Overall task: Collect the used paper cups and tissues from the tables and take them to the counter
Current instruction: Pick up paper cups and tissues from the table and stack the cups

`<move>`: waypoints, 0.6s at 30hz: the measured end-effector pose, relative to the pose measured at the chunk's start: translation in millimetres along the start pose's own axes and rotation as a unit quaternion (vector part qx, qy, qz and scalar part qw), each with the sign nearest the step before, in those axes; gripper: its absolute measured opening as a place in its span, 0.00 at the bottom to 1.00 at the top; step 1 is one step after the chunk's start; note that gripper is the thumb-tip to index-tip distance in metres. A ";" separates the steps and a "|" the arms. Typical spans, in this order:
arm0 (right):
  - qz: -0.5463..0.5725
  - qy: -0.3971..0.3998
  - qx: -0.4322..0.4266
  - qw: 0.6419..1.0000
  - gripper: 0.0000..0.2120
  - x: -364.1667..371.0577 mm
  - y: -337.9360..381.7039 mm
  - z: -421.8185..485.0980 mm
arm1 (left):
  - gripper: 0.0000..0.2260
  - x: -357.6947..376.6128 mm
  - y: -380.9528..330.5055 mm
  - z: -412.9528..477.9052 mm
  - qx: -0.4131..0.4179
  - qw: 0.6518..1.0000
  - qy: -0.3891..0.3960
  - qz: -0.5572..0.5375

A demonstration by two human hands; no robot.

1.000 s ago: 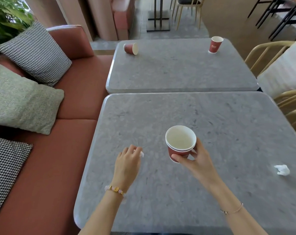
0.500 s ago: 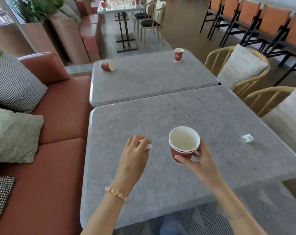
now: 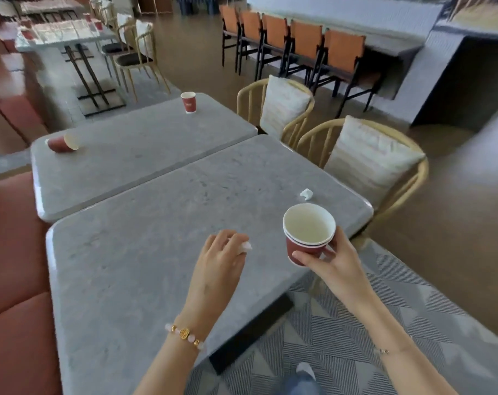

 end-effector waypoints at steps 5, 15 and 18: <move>0.013 -0.036 -0.006 0.999 0.27 -58.8 -6.9 9.2 | 0.10 39.7 -40.9 32.3 0.029 0.999 0.008 0.013; 0.010 -0.037 0.003 0.999 0.27 -163.8 -38.2 41.7 | 0.10 126.1 -118.9 84.8 0.044 0.999 0.023 0.016; 0.002 -0.039 0.005 0.999 0.28 -182.6 -46.4 52.4 | 0.11 142.7 -127.1 93.5 0.043 0.998 0.032 0.023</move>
Point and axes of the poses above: each hand's wrist, its own z-axis towards the middle knuckle, its own x-axis out of the palm, y = z × x, the point moved 3 cm from there along z, towards the middle knuckle, and after that the axes turned 2 degrees about -z, right-handed, at the moved point
